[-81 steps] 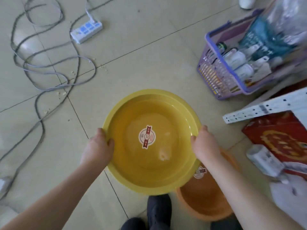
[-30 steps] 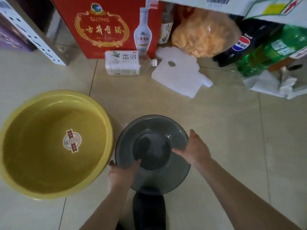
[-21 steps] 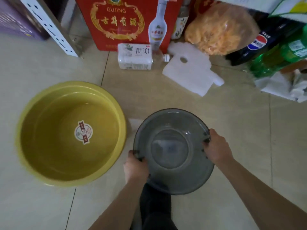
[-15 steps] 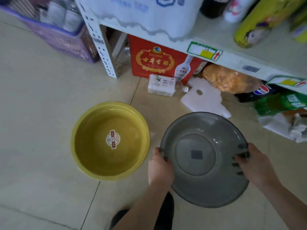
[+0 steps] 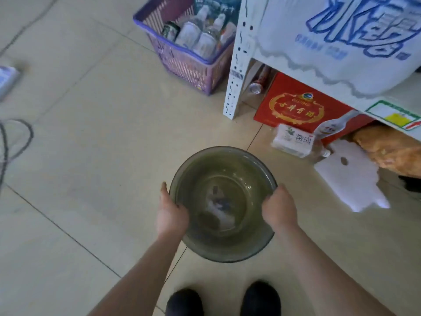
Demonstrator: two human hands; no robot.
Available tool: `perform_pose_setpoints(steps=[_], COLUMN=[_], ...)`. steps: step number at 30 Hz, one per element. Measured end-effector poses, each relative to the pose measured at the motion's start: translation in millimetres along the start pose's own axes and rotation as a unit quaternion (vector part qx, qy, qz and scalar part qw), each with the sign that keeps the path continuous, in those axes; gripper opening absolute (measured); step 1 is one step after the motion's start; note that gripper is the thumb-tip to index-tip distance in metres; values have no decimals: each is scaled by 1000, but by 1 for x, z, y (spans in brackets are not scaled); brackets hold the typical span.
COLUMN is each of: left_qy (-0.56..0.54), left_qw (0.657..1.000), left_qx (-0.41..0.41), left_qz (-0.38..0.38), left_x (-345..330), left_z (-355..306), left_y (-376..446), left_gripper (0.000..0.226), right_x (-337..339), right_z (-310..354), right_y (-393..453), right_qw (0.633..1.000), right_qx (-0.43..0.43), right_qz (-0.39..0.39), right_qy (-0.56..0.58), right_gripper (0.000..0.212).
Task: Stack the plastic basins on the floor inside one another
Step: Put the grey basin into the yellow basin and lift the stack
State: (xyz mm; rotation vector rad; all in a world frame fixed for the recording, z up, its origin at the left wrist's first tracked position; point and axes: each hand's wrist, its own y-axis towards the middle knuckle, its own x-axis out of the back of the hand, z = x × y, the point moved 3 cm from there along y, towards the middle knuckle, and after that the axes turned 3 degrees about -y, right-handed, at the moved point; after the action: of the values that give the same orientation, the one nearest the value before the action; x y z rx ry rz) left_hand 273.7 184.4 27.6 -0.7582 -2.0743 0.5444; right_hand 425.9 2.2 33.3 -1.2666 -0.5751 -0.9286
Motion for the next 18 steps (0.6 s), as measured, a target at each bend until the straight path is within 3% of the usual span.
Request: perform_pose_setpoints(steps=[5, 9, 12, 15, 18], left_qy=[9, 53, 54, -5, -67], left_qw=[1000, 995, 996, 997, 988], left_qx=[15, -58, -21, 69, 141], left_qz=[3, -53, -62, -42, 0], left_x=[-50, -68, -64, -47, -36], left_z=[52, 68, 78, 78, 73], left_y=[45, 57, 62, 69, 84], left_gripper=[73, 73, 93, 120, 118], right_x=[-59, -88, -91, -75, -69], right_z=[-18, -27, -33, -35, -40], right_y=[40, 51, 47, 50, 73], right_qw=[999, 989, 987, 996, 987], right_qx=[13, 92, 113, 56, -95], right_qz=[-42, -112, -111, -66, 59], right_qy=[-20, -36, -31, 25, 115], right_gripper=[40, 60, 79, 108, 115])
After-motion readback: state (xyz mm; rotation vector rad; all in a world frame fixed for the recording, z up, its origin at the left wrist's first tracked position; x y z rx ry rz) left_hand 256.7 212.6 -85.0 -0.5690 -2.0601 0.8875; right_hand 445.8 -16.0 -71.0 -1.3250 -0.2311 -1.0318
